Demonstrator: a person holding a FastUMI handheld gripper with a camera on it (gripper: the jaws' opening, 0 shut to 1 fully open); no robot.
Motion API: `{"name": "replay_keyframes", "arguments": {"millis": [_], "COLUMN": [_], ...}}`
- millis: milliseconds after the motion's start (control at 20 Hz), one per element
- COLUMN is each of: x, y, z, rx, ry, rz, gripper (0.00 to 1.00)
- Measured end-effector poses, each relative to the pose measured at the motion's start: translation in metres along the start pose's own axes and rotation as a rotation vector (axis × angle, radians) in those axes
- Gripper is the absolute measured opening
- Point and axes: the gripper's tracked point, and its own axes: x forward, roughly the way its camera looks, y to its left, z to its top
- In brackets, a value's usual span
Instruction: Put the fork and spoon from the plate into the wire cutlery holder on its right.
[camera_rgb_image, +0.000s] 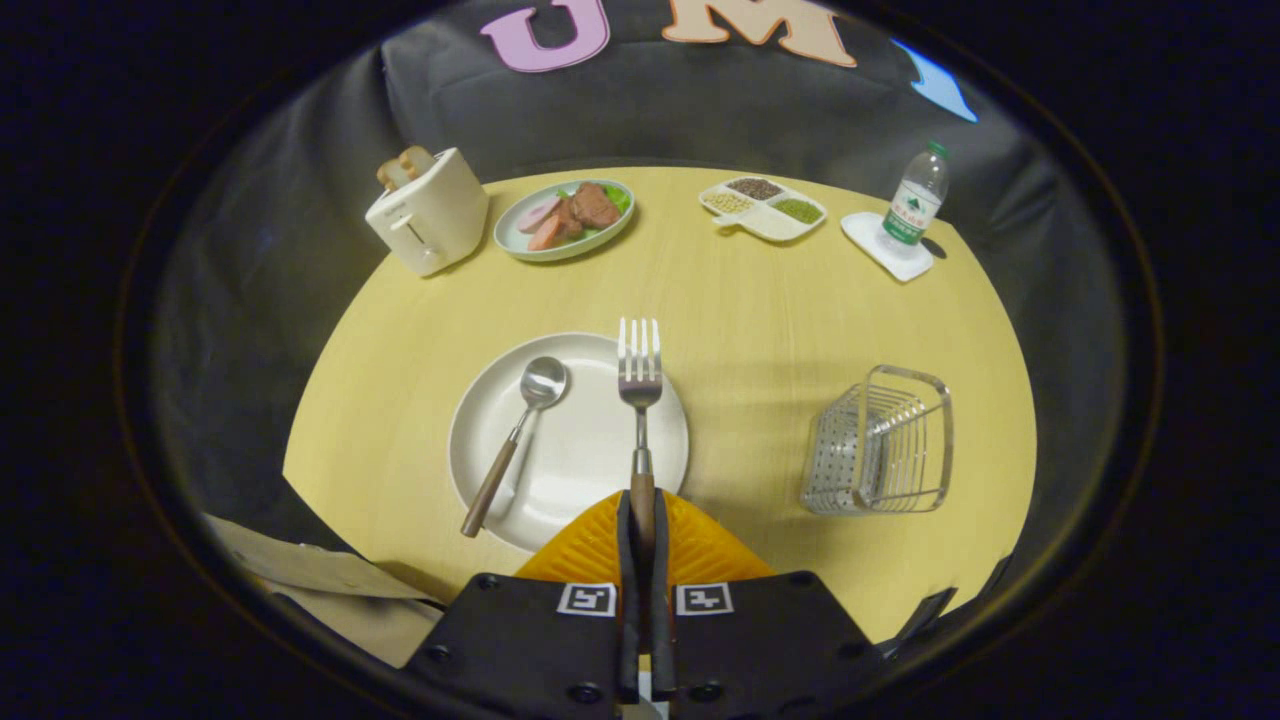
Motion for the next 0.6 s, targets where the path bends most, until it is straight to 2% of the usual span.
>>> {"name": "replay_keyframes", "arguments": {"millis": [600], "x": [-0.047], "y": [-0.077], "z": [0.003], "rx": [0.034], "ry": [0.033], "rz": [-0.079], "gripper": [0.08]}}
